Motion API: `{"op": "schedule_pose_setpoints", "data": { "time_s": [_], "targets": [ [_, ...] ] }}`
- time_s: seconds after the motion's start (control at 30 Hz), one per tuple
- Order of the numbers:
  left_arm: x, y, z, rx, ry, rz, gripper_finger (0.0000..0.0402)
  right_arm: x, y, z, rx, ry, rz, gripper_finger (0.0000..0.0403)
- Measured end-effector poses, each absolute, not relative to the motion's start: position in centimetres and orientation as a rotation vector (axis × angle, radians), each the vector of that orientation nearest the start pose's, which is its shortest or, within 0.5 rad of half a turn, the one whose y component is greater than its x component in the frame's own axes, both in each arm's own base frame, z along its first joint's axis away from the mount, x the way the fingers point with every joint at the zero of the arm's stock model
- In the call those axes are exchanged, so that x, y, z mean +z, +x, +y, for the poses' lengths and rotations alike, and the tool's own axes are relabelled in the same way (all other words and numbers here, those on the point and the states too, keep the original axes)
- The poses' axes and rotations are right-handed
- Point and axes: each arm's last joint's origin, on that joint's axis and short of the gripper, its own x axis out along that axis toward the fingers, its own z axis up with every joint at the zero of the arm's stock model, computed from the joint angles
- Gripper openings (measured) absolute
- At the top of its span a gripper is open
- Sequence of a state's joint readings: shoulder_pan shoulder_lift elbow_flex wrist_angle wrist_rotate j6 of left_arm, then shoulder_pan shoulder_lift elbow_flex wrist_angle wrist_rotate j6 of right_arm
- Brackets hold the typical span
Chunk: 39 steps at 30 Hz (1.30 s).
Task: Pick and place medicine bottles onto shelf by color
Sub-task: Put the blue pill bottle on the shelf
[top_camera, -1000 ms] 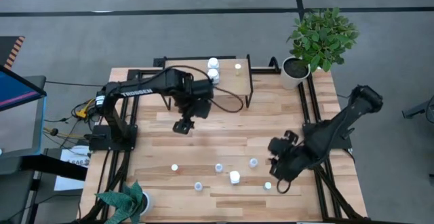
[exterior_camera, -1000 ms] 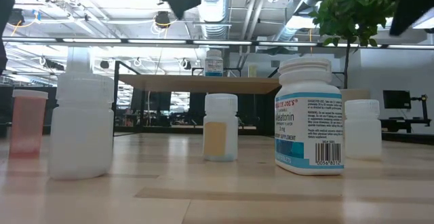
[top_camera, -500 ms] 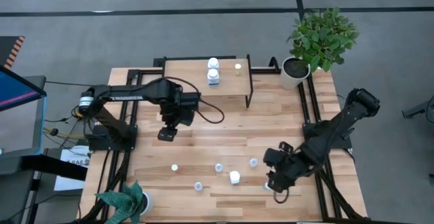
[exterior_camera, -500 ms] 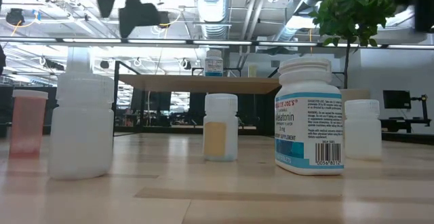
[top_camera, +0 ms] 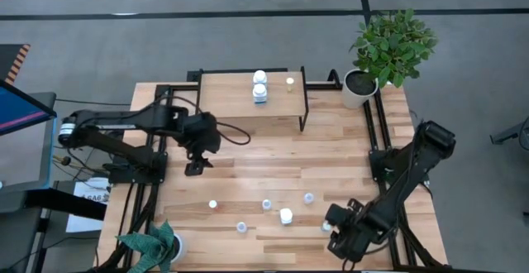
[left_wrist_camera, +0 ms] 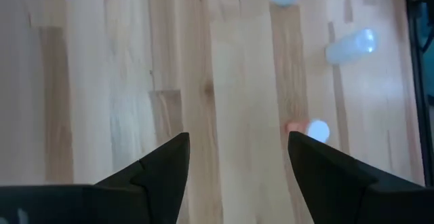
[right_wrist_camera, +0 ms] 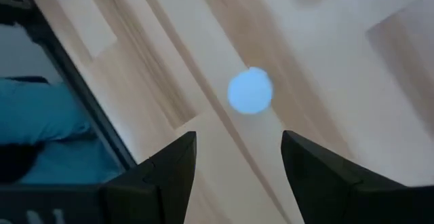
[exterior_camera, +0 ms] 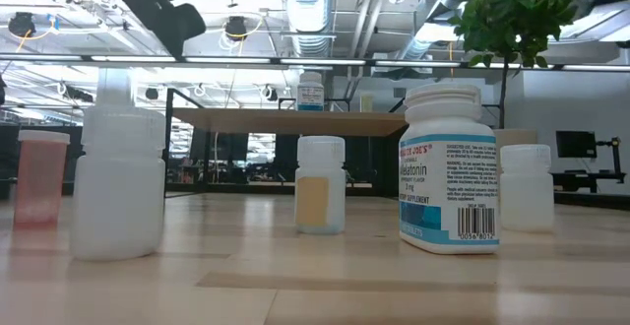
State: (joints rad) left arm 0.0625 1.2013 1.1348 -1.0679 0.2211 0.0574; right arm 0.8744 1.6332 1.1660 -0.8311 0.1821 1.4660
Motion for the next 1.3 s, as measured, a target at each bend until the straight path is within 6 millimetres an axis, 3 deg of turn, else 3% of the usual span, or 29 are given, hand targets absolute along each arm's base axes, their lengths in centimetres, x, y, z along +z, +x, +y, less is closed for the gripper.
{"op": "schedule_pose_setpoints", "data": {
  "time_s": [0.2,0.47,0.87,1.3],
  "targets": [
    [30.7,20.5,0.1,-0.131,-0.088,1.066,0.0235,19.1,20.7,24.1,-0.374,0.542,1.278,0.0239],
    [30.9,20.8,-0.2,-0.129,-0.068,1.025,0.0235,17.3,22.4,23.1,-0.467,0.517,1.297,0.0239],
    [31.0,20.9,-0.2,-0.140,-0.046,1.010,0.0235,17.2,23.3,22.4,-0.468,0.522,1.290,0.0237],
    [31.0,20.9,-0.2,-0.142,-0.044,1.011,0.0235,17.2,23.4,22.3,-0.471,0.525,1.284,0.0140]
  ]
}}
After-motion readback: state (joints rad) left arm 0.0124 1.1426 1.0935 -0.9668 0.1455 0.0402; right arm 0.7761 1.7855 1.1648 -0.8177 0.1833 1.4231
